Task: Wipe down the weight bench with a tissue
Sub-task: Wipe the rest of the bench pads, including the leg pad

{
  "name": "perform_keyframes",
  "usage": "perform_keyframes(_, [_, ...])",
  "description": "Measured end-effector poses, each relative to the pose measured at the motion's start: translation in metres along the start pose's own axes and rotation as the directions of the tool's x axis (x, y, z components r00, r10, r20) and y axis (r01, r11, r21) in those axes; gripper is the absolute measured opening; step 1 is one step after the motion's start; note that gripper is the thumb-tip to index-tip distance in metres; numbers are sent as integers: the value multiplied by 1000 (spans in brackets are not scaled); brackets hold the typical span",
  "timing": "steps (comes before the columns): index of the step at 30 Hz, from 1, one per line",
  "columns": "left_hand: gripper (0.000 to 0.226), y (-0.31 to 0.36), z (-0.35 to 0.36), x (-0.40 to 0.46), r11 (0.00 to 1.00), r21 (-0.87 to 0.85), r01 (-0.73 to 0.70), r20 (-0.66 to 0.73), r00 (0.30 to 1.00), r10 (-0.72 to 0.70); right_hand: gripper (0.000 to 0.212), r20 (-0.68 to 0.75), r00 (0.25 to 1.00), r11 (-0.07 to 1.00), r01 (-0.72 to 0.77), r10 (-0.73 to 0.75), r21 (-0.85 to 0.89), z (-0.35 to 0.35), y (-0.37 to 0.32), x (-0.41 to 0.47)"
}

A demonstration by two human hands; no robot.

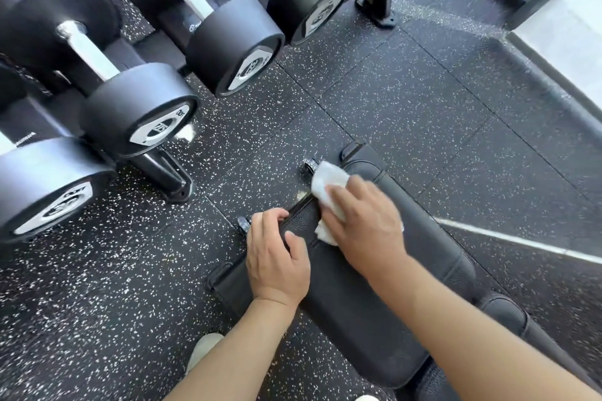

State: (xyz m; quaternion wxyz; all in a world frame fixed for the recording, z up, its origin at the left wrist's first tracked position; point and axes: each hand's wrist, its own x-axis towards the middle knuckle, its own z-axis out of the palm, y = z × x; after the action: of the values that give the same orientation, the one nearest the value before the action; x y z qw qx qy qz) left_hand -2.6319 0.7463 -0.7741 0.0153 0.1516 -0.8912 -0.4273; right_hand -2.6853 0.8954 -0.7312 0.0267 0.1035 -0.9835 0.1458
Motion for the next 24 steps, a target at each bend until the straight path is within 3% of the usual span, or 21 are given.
perform_keyframes(3, [30,0,0,0,1000,-11,3,6,1000,-3,25,26,991,991,133,-133,29,10,-24,-14])
perform_keyframes(7, [31,2,0,0,1000,-15,-17,-10,1000,17,24,39,955,955,295,-294,-36,5,2,9])
perform_keyframes(8, [32,2,0,1,1000,-14,-19,-8,1000,18,24,13,972,970,236,-235,-52,2,13,19])
perform_keyframes(11, [32,3,-1,0,1000,-13,-17,-6,1000,17,30,-83,989,989,-132,126,-69,-6,43,44])
perform_keyframes(13, [33,3,-1,-1,1000,-13,-21,-8,1000,21,33,-87,969,969,-237,231,-65,-7,47,43])
perform_keyframes(17, [32,3,0,-1,1000,-3,-16,-5,1000,16,16,-44,998,999,-52,51,-11,-8,-4,0])
perform_keyframes(21, [27,4,-1,-2,1000,-20,-7,-2,1000,7,30,28,999,990,38,-43,136,1,-37,-42])
perform_keyframes(24, [29,3,0,-2,1000,-7,-13,-16,1000,13,24,29,981,982,188,-189,33,-3,-14,-34])
